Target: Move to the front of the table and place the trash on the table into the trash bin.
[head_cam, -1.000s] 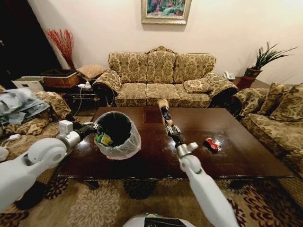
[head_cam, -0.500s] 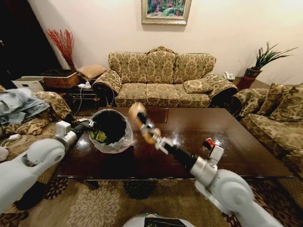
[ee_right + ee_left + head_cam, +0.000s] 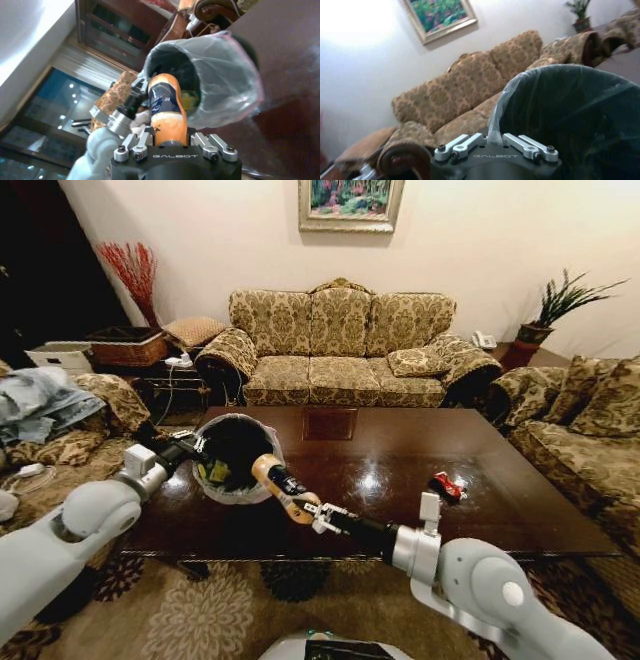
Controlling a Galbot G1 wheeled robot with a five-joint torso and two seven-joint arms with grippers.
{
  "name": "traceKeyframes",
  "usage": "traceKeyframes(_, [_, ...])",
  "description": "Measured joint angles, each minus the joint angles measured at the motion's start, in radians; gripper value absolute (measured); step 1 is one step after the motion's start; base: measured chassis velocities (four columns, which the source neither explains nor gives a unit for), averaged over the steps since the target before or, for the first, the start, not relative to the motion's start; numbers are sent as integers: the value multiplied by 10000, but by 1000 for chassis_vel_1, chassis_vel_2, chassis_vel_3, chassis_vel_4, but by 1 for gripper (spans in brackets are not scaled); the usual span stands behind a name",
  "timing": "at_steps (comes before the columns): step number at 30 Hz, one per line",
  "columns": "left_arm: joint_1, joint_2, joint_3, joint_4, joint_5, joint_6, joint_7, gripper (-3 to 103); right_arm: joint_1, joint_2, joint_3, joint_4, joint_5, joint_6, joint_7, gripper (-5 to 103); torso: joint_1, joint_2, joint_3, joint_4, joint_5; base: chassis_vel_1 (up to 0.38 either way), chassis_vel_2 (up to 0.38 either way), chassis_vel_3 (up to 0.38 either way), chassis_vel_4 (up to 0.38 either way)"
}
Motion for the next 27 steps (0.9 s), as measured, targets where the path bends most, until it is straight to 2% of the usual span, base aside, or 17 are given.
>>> traceKeyframes(3, [23,-28,8,-100,61,-12,115,2,375,259,-416,-15,59,257,311,35,0,0,0,-4,5,0,0,0,0])
traceKeyframes(5, [38,-85,36,-246,70,8,205,2,1046,675,-1034,-31,106,708,822,35,0,0,0,-1,4,0,0,0,0])
traceKeyframes(8, [27,-147,42,-407,-7,41,319,2,1595,991,-1451,-213,114,921,1033,35,0,0,0,0,0,0,0,0,0])
traceKeyframes(15, [58,-159,8,-871,-244,184,404,2,2510,1569,-2228,-1214,-186,1062,1360,35,0,0,0,0,5,0,0,0,0])
traceKeyframes(22, [-93,-87,-24,-545,-401,198,284,2,2205,1406,-2067,-1359,-414,890,1251,35,0,0,0,-2,3,0,0,0,0])
traceKeyframes(27, [-162,-36,-15,-424,-814,197,297,2,2120,1471,-1973,-1437,-420,909,1342,35,0,0,0,-3,3,0,0,0,0])
